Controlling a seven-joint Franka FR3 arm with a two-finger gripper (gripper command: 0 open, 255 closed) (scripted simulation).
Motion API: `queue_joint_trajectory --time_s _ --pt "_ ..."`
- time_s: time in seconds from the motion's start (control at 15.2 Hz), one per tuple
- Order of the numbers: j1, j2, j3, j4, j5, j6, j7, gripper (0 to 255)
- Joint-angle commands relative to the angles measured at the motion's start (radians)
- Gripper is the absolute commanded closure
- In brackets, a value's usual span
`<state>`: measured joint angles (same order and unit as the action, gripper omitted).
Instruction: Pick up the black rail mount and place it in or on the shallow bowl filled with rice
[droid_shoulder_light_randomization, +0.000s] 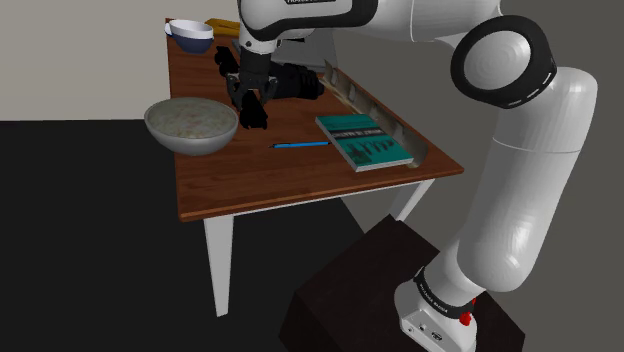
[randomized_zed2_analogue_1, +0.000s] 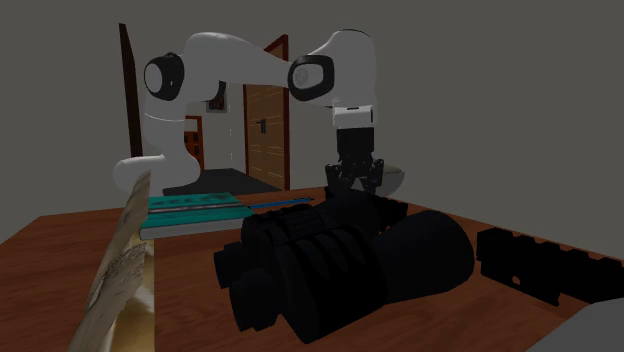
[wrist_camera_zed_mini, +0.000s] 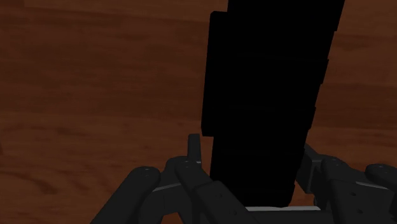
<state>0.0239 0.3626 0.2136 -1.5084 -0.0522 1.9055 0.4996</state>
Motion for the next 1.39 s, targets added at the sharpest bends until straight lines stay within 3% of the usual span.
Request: queue_joint_trajectory --time_s 0.0,0.53,1.32 --pt "0.0 0.0 0.0 0.0 0.0 0.0 0.0 255" --pt "0.002 -0.005 0.002 0.073 0.002 -0.078 0.0 255" --pt "0.013 0.016 0.004 0.266 -0.002 -0.25 0.002 255"
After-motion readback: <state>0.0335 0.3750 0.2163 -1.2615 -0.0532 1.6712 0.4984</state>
